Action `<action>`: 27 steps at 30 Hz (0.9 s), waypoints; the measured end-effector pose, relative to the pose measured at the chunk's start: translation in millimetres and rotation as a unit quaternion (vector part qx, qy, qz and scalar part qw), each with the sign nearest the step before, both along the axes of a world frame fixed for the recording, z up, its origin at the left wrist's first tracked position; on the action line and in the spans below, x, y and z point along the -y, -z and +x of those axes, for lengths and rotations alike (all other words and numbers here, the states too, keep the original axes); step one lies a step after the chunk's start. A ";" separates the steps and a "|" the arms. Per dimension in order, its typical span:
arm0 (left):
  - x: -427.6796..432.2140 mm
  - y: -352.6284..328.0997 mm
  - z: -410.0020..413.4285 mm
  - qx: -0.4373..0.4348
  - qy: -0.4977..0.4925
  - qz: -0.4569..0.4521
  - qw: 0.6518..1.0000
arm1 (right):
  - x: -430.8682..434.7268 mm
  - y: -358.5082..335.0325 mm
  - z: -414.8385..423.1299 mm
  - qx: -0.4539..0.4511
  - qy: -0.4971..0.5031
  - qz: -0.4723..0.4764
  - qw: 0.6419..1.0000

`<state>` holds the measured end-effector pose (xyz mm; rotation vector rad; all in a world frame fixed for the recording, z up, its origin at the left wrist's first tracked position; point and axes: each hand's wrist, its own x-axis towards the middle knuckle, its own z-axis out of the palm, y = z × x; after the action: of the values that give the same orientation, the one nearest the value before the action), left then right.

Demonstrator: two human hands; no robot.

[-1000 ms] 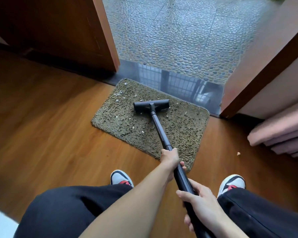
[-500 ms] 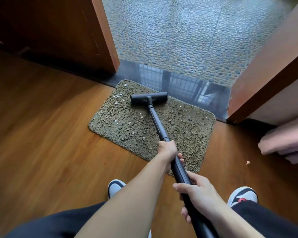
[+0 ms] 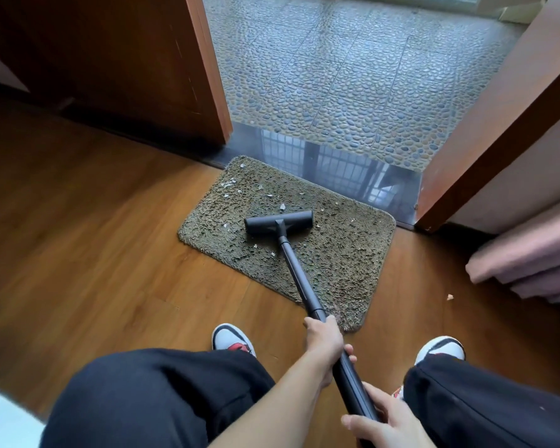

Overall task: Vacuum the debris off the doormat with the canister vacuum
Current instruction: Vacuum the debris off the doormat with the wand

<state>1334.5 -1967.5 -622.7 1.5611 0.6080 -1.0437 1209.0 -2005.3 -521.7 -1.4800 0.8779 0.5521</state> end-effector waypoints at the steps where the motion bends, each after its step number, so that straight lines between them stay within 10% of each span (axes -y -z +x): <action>1: -4.7 -0.6 -5.5 -0.001 -0.001 0.003 1.000 | -3.7 -0.6 -4.2 -0.003 -0.008 0.000 1.000; 27: 66.8 7.2 77.6 0.001 -0.061 0.002 0.998 | 60.3 15.7 78.4 0.004 0.032 -0.021 0.999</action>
<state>1412.1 -2034.4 -629.9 1.5088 0.6953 -0.9495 1287.4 -2065.6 -537.4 -1.4856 0.9326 0.4838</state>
